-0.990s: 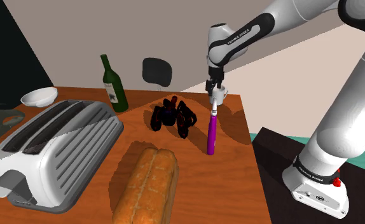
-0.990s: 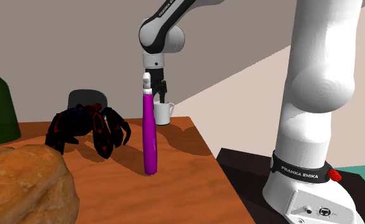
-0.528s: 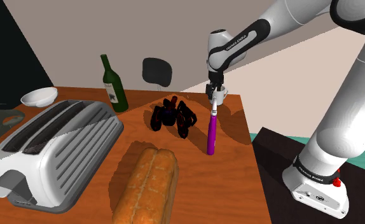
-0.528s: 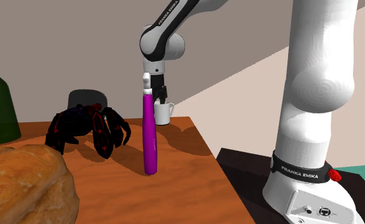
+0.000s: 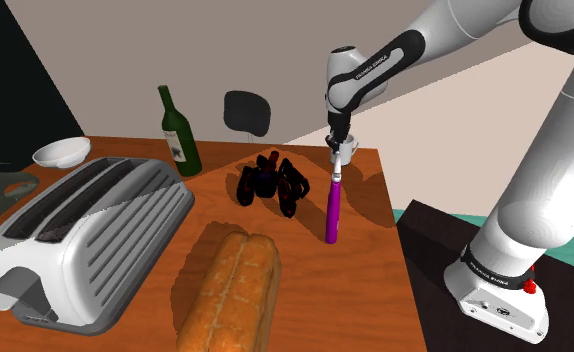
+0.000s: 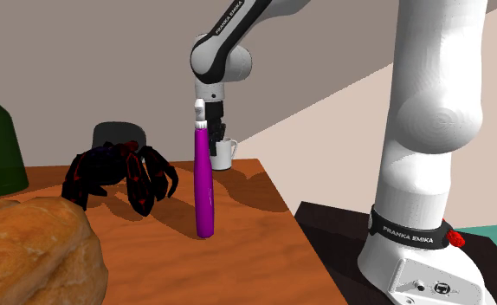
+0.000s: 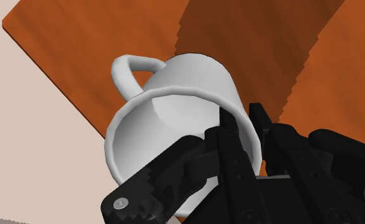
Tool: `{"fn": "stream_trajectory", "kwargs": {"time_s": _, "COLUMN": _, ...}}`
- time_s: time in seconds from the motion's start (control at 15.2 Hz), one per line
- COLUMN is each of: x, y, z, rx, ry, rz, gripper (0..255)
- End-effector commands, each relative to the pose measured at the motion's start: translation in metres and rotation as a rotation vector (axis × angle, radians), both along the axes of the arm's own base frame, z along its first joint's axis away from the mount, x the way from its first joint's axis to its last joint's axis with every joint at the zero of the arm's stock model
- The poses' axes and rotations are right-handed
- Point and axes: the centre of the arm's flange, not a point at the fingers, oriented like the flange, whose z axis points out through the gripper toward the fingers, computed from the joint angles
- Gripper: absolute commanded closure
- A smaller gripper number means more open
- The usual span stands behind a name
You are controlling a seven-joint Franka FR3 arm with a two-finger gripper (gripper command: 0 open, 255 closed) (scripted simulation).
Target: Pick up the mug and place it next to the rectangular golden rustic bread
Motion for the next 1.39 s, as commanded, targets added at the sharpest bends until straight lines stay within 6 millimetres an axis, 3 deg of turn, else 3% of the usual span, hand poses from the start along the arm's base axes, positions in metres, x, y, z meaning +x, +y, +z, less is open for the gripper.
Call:
{"fn": "stream_trajectory", "kwargs": {"time_s": 0.0, "x": 0.0, "y": 0.0, "z": 0.0, "rx": 0.0, "ry": 0.0, "rz": 0.0, "gripper": 255}}
{"fn": "stream_trajectory", "kwargs": {"time_s": 0.33, "x": 0.0, "y": 0.0, "z": 0.0, "rx": 0.0, "ry": 0.0, "rz": 0.0, "gripper": 255}}
{"fn": "stream_trajectory", "kwargs": {"time_s": 1.32, "x": 0.0, "y": 0.0, "z": 0.079, "rx": 0.0, "ry": 0.0, "rz": 0.0, "gripper": 255}}
